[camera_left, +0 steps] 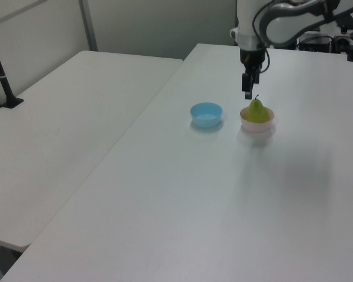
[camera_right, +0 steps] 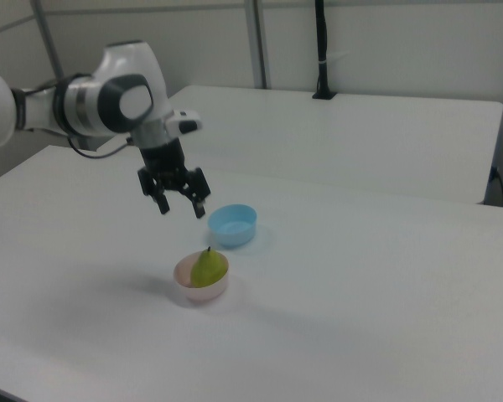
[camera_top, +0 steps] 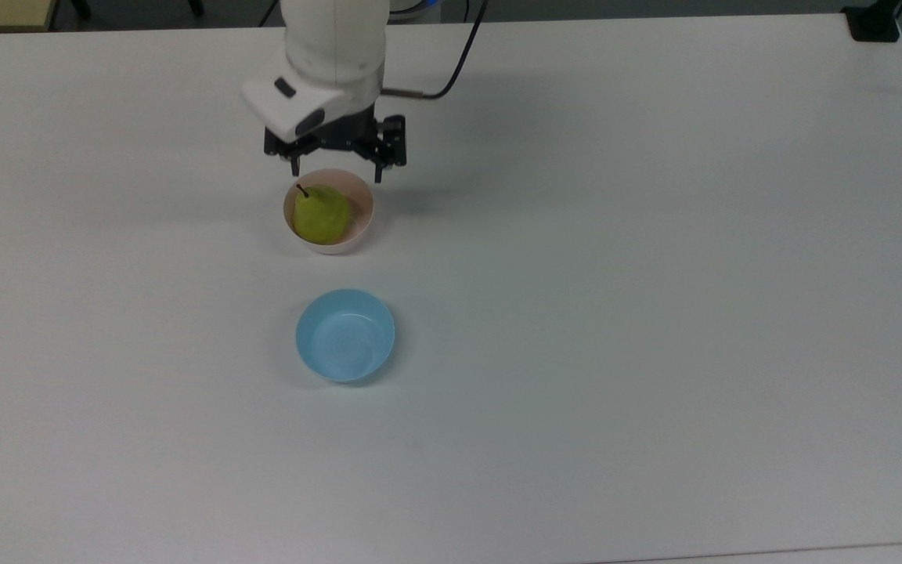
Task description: Place the pear in the bowl
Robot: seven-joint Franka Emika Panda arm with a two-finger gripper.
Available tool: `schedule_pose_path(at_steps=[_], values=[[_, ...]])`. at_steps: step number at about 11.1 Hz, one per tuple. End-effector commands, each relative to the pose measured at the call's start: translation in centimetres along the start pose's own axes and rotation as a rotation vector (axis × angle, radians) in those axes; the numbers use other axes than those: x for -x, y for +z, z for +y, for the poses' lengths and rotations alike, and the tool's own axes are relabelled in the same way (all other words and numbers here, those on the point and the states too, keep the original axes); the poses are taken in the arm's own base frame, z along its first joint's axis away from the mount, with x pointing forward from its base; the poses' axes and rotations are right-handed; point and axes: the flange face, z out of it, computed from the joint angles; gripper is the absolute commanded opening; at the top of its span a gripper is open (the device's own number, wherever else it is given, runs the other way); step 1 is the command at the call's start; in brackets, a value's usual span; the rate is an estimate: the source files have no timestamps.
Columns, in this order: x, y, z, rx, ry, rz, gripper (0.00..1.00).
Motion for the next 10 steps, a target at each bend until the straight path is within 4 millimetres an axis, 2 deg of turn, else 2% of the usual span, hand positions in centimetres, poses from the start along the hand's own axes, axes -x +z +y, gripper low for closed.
schedule_pose_path(at_steps=[1,2,4,6,10], values=[[1.5,-7.1,-1.5,-0.026,0.007,0.018,1.00],[2.3,-9.4,-1.7,-0.045,0.010,0.028,1.00],[3.1,-12.9,-2.0,-0.111,0.022,0.045,1.00],[3.4,-14.6,-1.8,-0.132,0.025,0.036,1.00],[3.7,-15.0,-1.4,-0.123,0.027,0.035,1.00]])
